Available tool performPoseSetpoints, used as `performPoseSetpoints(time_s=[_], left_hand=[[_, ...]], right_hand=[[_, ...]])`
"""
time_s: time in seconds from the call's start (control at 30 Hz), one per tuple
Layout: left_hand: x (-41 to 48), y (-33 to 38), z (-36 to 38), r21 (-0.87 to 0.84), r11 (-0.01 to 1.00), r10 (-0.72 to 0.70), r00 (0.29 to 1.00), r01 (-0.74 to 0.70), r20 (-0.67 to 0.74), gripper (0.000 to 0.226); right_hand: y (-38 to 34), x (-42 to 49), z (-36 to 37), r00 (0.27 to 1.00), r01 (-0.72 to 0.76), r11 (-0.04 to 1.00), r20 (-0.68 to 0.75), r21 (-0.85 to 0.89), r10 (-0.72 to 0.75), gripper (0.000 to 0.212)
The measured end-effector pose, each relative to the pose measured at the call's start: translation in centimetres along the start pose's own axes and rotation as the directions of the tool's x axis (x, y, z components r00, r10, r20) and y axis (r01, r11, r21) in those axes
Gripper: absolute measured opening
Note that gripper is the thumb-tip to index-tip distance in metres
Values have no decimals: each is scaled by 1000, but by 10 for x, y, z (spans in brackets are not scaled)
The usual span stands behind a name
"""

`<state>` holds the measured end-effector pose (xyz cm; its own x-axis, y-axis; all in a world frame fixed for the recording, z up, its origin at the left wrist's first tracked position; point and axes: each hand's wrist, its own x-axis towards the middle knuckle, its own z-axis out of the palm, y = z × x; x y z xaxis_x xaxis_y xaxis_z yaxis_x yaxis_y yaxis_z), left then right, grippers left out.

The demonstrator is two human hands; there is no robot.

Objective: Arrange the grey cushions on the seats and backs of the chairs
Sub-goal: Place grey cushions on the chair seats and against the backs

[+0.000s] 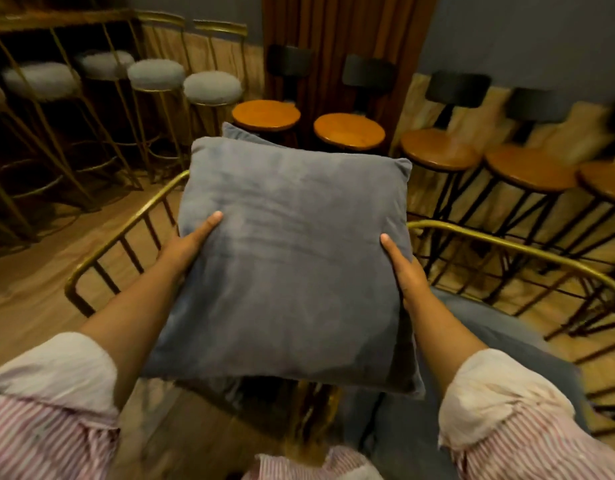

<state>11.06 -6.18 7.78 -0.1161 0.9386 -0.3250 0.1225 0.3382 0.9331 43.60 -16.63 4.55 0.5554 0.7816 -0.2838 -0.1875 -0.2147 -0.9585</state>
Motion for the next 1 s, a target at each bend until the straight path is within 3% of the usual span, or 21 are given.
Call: performPoseSetpoints(time_s=[0.1, 0.33, 0.43, 0.53, 0.63, 0.73, 0.87, 1.0], left_hand=[[-41, -2, 50, -68, 997, 31, 998, -28, 54, 96], [-120, -12, 169, -38, 997, 70, 984, -65, 163, 101], [-139, -15, 213, 15, 1000, 8, 979, -11, 203, 86], [-147, -16, 248, 80, 996, -51, 953, 28, 299, 83], [-141, -9, 295, 135, 991, -57, 909, 1, 412, 91], [-132, -6, 348, 100, 995, -34, 878, -15, 478, 73], [-106, -12, 412, 157, 985, -13, 869, -75, 495, 62], [-63, 6, 485, 131, 981, 43, 825, -141, 564, 105]], right_hand=[[0, -17, -73, 998, 7, 1000, -66, 20, -6, 74], [10, -54, -226, 977, 33, 999, -211, 19, -28, 88], [13, -58, -277, 961, 17, 1000, -278, 23, -10, 86], [19, -57, -315, 950, 31, 999, -313, 42, -17, 68], [21, -46, -348, 933, 47, 998, -359, 49, -26, 73], [20, -25, -373, 918, 20, 998, -395, 65, 7, 100], [18, 21, -409, 915, 17, 1000, -403, 13, -10, 85], [-6, 99, -445, 919, 35, 998, -391, -46, -50, 72]])
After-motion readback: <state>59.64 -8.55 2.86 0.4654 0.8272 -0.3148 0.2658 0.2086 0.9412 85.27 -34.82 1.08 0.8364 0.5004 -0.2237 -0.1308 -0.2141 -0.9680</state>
